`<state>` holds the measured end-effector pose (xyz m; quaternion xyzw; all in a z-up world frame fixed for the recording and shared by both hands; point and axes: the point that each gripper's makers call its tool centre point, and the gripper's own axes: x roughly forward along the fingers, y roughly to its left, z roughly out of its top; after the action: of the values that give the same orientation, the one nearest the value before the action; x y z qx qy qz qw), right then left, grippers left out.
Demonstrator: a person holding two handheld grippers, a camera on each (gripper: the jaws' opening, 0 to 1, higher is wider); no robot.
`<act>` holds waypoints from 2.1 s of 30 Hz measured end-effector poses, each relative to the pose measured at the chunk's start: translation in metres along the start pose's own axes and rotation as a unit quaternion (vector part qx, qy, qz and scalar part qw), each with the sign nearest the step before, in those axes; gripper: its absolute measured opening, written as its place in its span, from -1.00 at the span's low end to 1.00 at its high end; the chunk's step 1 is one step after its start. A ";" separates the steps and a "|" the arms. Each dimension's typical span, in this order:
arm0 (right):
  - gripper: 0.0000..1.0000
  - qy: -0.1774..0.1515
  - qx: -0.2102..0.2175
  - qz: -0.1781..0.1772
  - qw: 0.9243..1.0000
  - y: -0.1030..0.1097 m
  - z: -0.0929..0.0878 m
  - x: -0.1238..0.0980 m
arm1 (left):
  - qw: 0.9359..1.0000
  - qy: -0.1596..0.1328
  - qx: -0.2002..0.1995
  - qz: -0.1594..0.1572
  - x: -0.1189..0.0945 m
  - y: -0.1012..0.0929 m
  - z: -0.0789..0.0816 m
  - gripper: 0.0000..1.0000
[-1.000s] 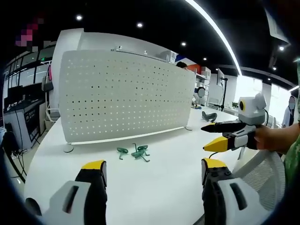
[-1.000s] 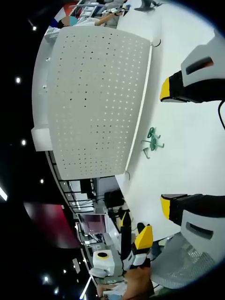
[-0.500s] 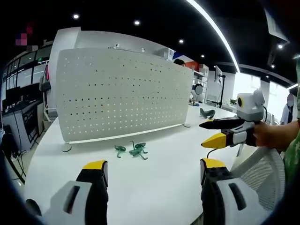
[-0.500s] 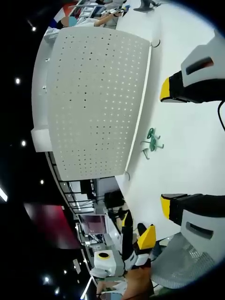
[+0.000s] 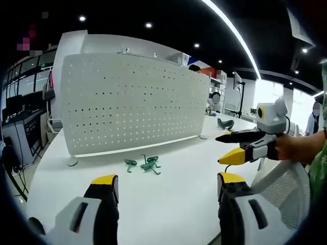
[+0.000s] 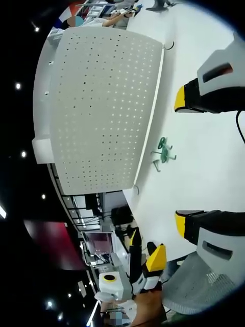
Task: Insert the hook assembly into the mounting plate slot until the hook locks in place.
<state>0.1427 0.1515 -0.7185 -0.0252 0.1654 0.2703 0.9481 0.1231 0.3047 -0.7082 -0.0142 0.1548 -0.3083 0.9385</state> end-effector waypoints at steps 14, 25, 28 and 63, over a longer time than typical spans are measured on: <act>0.54 0.007 -0.001 0.002 1.000 0.000 -0.003 0.001 | 1.000 -0.002 0.003 0.006 0.001 0.008 0.003 0.47; 0.52 0.009 0.001 -0.002 1.000 -0.002 -0.004 0.000 | 1.000 0.003 0.026 -0.003 0.026 0.019 0.013 0.27; 0.52 0.009 0.002 -0.003 1.000 -0.003 -0.004 0.000 | 0.999 0.005 0.032 -0.015 0.037 0.023 0.015 0.16; 0.48 0.031 0.016 -0.028 0.999 -0.018 -0.015 0.001 | 0.992 0.079 0.086 -0.056 0.145 0.051 -0.022 -0.21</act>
<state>0.1489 0.1344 -0.7336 -0.0227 0.1984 0.2400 0.9500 0.2563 0.2628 -0.7764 0.0828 0.2003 -0.3723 0.9025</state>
